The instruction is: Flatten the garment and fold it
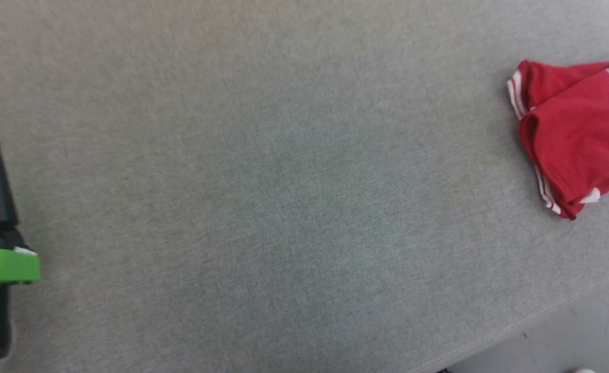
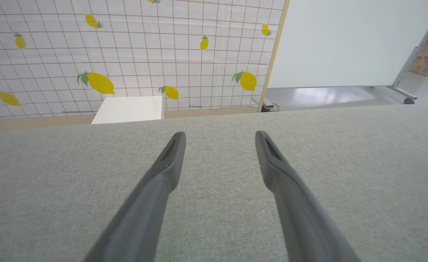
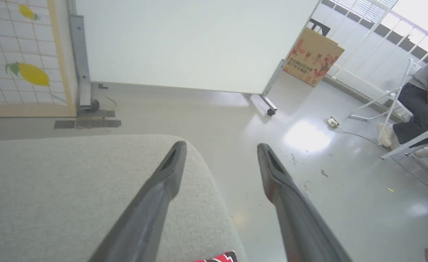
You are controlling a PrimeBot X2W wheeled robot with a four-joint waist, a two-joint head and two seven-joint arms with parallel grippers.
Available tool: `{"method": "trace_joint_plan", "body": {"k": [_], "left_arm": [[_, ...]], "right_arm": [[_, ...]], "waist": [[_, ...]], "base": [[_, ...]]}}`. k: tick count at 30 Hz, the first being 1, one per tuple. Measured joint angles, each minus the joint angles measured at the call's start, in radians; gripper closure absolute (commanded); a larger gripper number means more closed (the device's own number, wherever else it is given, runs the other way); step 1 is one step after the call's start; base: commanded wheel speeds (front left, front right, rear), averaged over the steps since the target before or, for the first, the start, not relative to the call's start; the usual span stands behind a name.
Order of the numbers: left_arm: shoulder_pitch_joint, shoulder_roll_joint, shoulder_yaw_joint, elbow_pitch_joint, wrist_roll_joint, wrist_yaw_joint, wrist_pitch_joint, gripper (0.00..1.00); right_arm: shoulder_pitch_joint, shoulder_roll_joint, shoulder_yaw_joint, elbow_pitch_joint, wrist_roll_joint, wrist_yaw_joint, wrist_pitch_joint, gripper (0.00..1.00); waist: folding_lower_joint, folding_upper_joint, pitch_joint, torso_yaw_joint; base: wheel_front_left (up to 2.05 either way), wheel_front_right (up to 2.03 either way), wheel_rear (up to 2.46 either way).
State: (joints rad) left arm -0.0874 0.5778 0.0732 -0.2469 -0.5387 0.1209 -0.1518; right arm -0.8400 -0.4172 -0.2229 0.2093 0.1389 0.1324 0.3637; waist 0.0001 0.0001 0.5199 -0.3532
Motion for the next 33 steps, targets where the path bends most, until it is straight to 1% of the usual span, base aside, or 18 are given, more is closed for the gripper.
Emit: {"method": "trace_joint_plan", "body": {"k": [2, 4, 5, 7, 8, 10, 14, 16, 21, 22, 26, 29, 33], "left_arm": [[-0.001, -0.025, -0.018, 0.038, -0.005, -0.006, -0.02, 0.0], [-0.002, -0.052, -0.036, 0.078, -0.008, -0.007, -0.039, 0.0], [-0.003, -0.06, -0.044, 0.092, -0.008, -0.011, -0.044, 0.0], [-0.008, -0.086, -0.06, 0.127, -0.008, -0.016, -0.058, 0.0], [-0.01, -0.096, -0.064, 0.14, -0.009, -0.016, -0.063, 0.0], [-0.015, -0.12, -0.073, 0.167, -0.008, -0.015, -0.075, 0.0], [-0.014, -0.154, -0.083, 0.196, -0.007, -0.014, -0.089, 0.0], [-0.011, -0.165, -0.088, 0.203, -0.005, -0.013, -0.089, 0.0], [-0.009, -0.202, -0.103, 0.219, 0.01, 0.006, -0.097, 0.0], [0.0, -0.226, -0.11, 0.232, 0.017, 0.014, -0.1, 0.0], [0.014, -0.245, -0.126, 0.249, 0.03, 0.018, -0.101, 0.0], [0.02, -0.264, -0.13, 0.253, 0.043, 0.03, -0.101, 0.0], [0.027, -0.277, -0.15, 0.266, 0.072, 0.031, -0.102, 0.0]], "right_arm": [[-0.011, 0.026, 0.044, -0.023, 0.033, 0.0, -0.041, 0.0], [-0.018, 0.077, 0.071, -0.049, 0.056, 0.0, -0.096, 0.0], [-0.018, 0.092, 0.084, -0.059, 0.058, 0.0, -0.12, 0.0], [-0.02, 0.16, 0.075, -0.076, 0.103, -0.001, -0.191, 0.0], [-0.018, 0.17, 0.095, -0.081, 0.103, -0.001, -0.206, 0.0], [-0.008, 0.216, 0.119, -0.096, 0.116, -0.001, -0.249, 0.0], [0.075, 0.303, 0.163, -0.115, 0.143, 0.0, -0.295, 0.0], [0.12, 0.332, 0.174, -0.122, 0.145, 0.0, -0.327, 0.0], [0.253, 0.361, 0.19, -0.117, 0.13, 0.0, -0.415, 0.0], [0.339, 0.364, 0.191, -0.091, 0.126, 0.0, -0.463, 0.0], [0.448, 0.366, 0.197, -0.036, 0.153, 0.0, -0.529, 0.0], [0.51, 0.366, 0.201, 0.0, 0.159, 0.0, -0.559, 0.0], [0.576, 0.366, 0.222, 0.035, 0.153, 0.0, -0.584, 0.0]], "waist": [[-0.0001, 0.0, -0.035, 0.005], [-0.0002, 0.0, -0.077, 0.013], [-0.0002, 0.0, -0.094, 0.016], [-0.0002, 0.0, -0.137, 0.028], [-0.0002, 0.0, -0.155, 0.033], [-0.0002, 0.0, -0.197, 0.049], [-0.0002, 0.0, -0.273, 0.088], [-0.0002, 0.0, -0.306, 0.111], [-0.0002, 0.0, -0.374, 0.187], [-0.0002, -0.0001, -0.411, 0.23], [-0.0002, 0.0, -0.458, 0.285], [-0.0002, 0.0, -0.488, 0.322], [-0.0002, 0.0, -0.518, 0.36]], "base": [[0.0, 0.0, 0.0], [0.0, 0.0, 0.0], [0.0, 0.0, 0.0], [0.0, 0.0, 0.0], [0.0, 0.0, 0.0], [0.0, 0.0, 0.0], [0.0, 0.0, 0.0], [0.0, 0.0, 0.0], [0.0, 0.0, 0.0], [0.0, 0.0, 0.0], [0.0, 0.0, 0.0], [0.0, 0.0, 0.0], [0.0, 0.0, 0.0]]}}
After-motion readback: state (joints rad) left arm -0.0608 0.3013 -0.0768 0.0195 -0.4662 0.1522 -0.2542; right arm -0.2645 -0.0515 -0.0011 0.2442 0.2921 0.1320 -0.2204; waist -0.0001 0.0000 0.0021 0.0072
